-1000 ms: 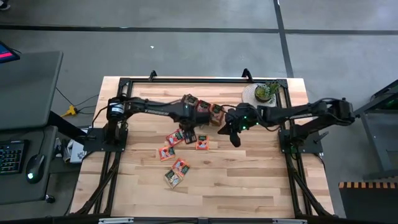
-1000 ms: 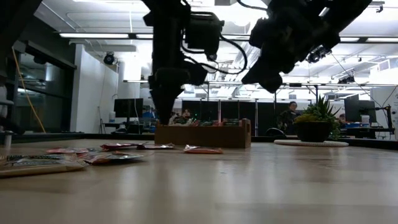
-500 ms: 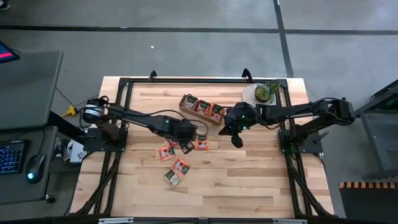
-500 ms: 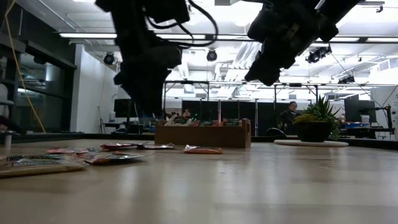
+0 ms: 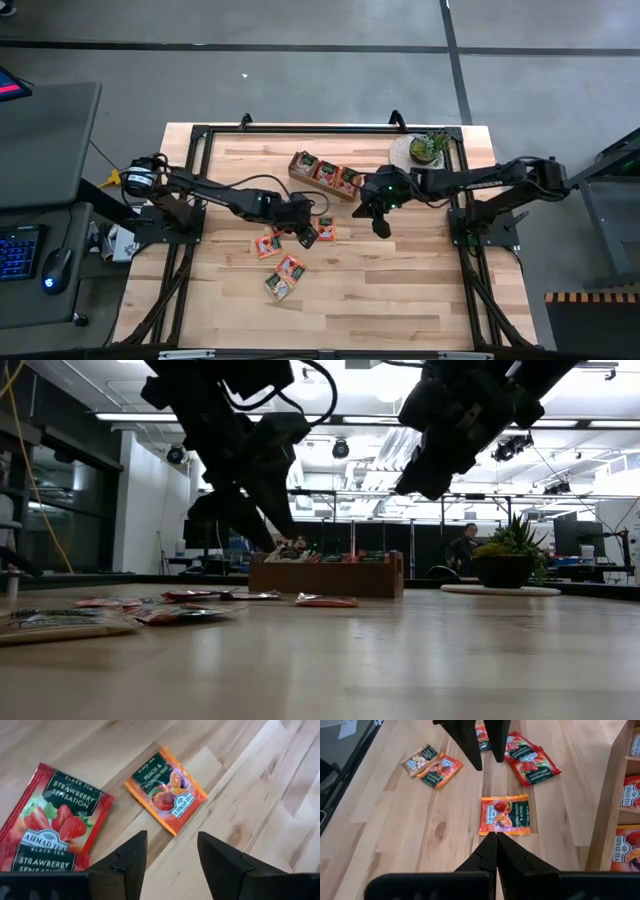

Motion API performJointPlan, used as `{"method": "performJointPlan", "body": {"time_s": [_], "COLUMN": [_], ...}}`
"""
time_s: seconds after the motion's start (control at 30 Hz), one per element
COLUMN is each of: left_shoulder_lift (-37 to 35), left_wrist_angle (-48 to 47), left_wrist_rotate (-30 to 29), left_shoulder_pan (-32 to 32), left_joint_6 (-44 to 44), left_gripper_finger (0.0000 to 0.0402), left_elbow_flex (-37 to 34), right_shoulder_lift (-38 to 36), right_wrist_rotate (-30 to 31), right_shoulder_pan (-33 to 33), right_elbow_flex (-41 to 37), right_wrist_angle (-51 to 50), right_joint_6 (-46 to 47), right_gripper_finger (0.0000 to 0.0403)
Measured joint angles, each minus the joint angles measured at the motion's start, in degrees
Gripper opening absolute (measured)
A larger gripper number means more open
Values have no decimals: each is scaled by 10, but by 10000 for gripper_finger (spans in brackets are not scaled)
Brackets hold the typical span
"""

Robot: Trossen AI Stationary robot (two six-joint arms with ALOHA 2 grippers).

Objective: Pick & Place Tea
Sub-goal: Put the orange tea bag into the right section of the wooden organizer

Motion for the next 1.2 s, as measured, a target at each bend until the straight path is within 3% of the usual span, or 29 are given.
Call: {"method": "performJointPlan", "body": {"time_s": [0.2, 0.4, 0.63, 0.8, 0.97, 1.2], "left_shoulder_lift": [0, 0, 1, 1, 1, 1], "left_wrist_angle": [5, 18, 169, 227, 228, 160], "left_wrist_rotate": [2, 40, 104, 137, 120, 49], "left_shoulder_pan": [8, 36, 62, 64, 64, 64], "left_joint_6": [39, 88, 81, 82, 97, 82], "left_gripper_finger": [172, 172, 172, 172, 172, 172], "left_elbow_flex": [0, 0, -81, -92, -92, -92], "right_shoulder_lift": [53, 85, 86, 110, 184, 275], "right_wrist_rotate": [-4, 6, 40, 41, 29, 21], "right_shoulder_pan": [4, 28, 55, 62, 72, 82], "right_elbow_flex": [0, 0, 0, 0, 39, 144], "right_wrist_angle": [2, 23, 35, 48, 60, 14], "right_joint_6": [34, 72, 92, 97, 106, 85], "right_gripper_finger": [0, 0, 0, 0, 0, 0]}}
